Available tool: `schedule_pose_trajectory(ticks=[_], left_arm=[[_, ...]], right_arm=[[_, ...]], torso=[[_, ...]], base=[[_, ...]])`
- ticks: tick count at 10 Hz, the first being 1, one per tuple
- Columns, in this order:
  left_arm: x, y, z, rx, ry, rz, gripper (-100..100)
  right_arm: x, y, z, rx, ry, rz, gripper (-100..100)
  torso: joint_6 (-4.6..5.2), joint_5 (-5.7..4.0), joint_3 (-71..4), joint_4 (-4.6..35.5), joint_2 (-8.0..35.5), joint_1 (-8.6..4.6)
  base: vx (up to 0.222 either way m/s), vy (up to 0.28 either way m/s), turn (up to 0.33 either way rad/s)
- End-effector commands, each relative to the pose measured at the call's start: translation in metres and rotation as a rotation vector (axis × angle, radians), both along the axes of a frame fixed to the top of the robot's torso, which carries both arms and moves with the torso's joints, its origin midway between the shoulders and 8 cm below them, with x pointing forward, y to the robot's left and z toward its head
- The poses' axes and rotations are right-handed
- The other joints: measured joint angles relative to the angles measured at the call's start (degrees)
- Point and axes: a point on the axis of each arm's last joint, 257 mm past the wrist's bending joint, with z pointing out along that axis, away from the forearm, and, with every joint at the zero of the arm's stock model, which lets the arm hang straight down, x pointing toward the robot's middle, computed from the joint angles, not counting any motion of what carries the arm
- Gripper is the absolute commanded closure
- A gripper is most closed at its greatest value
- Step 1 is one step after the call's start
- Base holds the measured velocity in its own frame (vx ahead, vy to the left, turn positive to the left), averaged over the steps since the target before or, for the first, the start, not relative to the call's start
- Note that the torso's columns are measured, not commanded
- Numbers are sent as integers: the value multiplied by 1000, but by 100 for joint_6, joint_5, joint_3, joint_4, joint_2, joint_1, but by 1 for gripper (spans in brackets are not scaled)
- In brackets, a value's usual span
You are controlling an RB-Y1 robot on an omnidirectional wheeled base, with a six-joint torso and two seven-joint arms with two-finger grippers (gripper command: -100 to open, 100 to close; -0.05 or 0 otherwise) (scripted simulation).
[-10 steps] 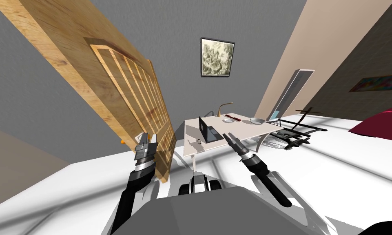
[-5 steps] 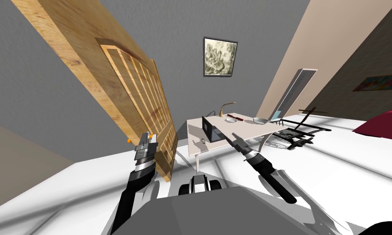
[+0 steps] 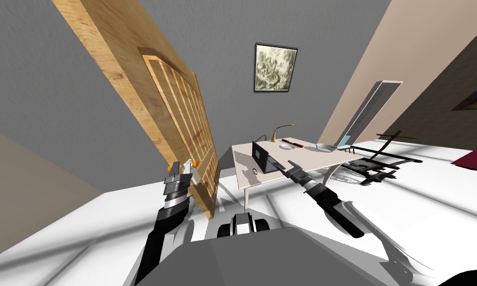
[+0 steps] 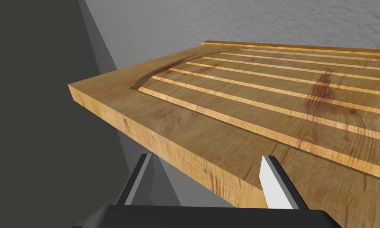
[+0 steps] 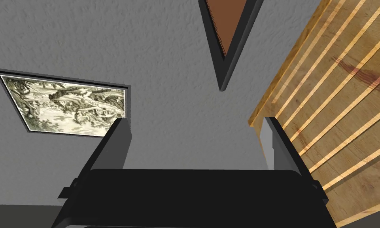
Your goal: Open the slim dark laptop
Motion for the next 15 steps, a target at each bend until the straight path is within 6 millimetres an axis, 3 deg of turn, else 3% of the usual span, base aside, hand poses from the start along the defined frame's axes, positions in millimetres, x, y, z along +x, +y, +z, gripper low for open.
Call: schedule_pose_trajectory(ticks=[1,5,6,8,13,14,15], left_arm=[[0,0,0,0,0,0,0],[0,0,0,0,0,0,0],[0,0,0,0,0,0,0],[0,0,0,0,0,0,0],[0,0,0,0,0,0,0],[0,0,0,0,0,0,0],[0,0,0,0,0,0,0]], right_arm=[[4,-32,-5,-176,13,-63,-100],[12,-80,-8,-403,31,-153,-100],[12,-80,-8,-403,31,-153,-100],[14,-103,-7,-502,39,-194,-100],[18,-164,3,-758,62,-302,-100],[18,-172,6,-796,65,-318,-100],[16,-164,5,-768,62,-305,-100]], torso=[[0,1,-4,-2,-8,3],[1,3,0,0,0,5],[0,1,-4,-1,-6,3],[0,-3,-4,-2,-6,-9],[1,5,-5,-2,-6,9],[2,1,1,1,2,3],[2,0,3,1,4,-1]], base=[[16,138,113],[5,137,105],[19,82,34],[11,83,91],[30,118,106],[16,110,60],[9,47,8]])
